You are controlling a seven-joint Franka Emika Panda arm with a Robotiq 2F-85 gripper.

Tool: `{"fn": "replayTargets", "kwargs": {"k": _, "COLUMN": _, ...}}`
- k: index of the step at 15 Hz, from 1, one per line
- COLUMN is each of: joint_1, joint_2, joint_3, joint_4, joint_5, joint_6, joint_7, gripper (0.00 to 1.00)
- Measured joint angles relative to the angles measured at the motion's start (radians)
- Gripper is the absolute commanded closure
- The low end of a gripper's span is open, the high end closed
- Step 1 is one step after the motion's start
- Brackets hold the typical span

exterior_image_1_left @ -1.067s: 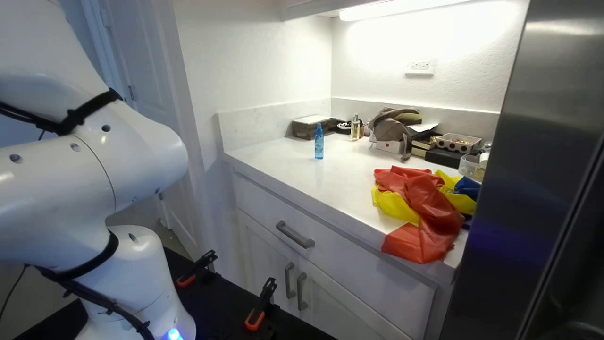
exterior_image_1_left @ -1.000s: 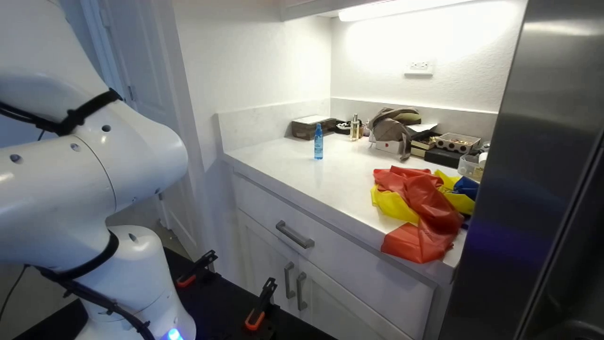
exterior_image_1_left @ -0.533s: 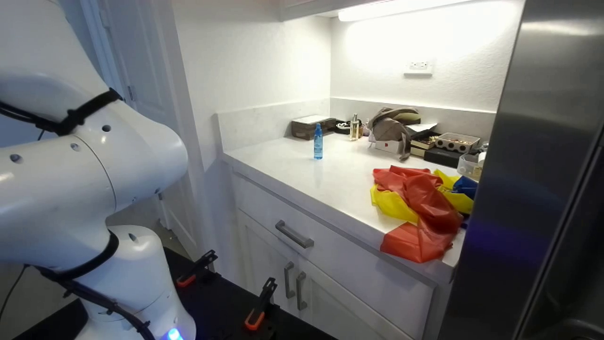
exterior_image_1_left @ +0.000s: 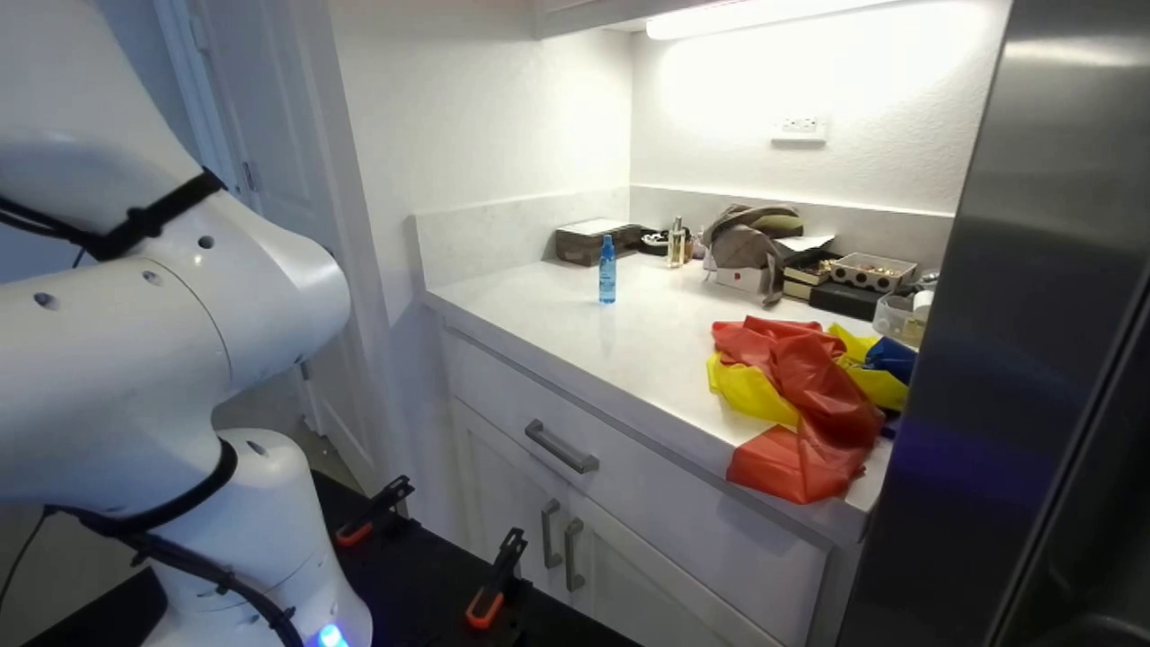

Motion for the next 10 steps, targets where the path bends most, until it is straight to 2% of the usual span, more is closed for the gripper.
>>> {"fn": "replayTargets", "kwargs": {"k": 2, "joint_1": 0.139, "joint_2": -0.01, "joint_3": -0.114, "joint_4": -0.028, "joint_5": 0.027, "joint_6": -0.059, "joint_7": -0.101, "gripper": 0.59}}
{"fn": "replayTargets", "kwargs": {"k": 3, "joint_1": 0.169, "joint_2": -0.013, "joint_3": -0.14, "joint_4": -0.036, "joint_5": 0.029, "joint_6": -0.065, "joint_7": -0.114, "gripper": 0.59}}
{"fn": "replayTargets", "kwargs": {"k": 4, "joint_1": 0.175, "joint_2": -0.014, "joint_3": -0.147, "joint_4": -0.039, "joint_5": 0.029, "joint_6": -0.065, "joint_7": -0.12, "gripper": 0.34}}
{"fn": "replayTargets", "kwargs": {"k": 7, "joint_1": 0.182, "joint_2": -0.011, "joint_3": -0.139, "joint_4": -0.04, "joint_5": 0.028, "joint_6": -0.069, "joint_7": -0.122, "gripper": 0.34}}
{"fn": "replayTargets", "kwargs": {"k": 10, "joint_1": 0.229, "joint_2": 0.009, "joint_3": -0.156, "joint_4": -0.042, "joint_5": 0.026, "joint_6": -0.115, "joint_7": -0.155, "gripper": 0.34}}
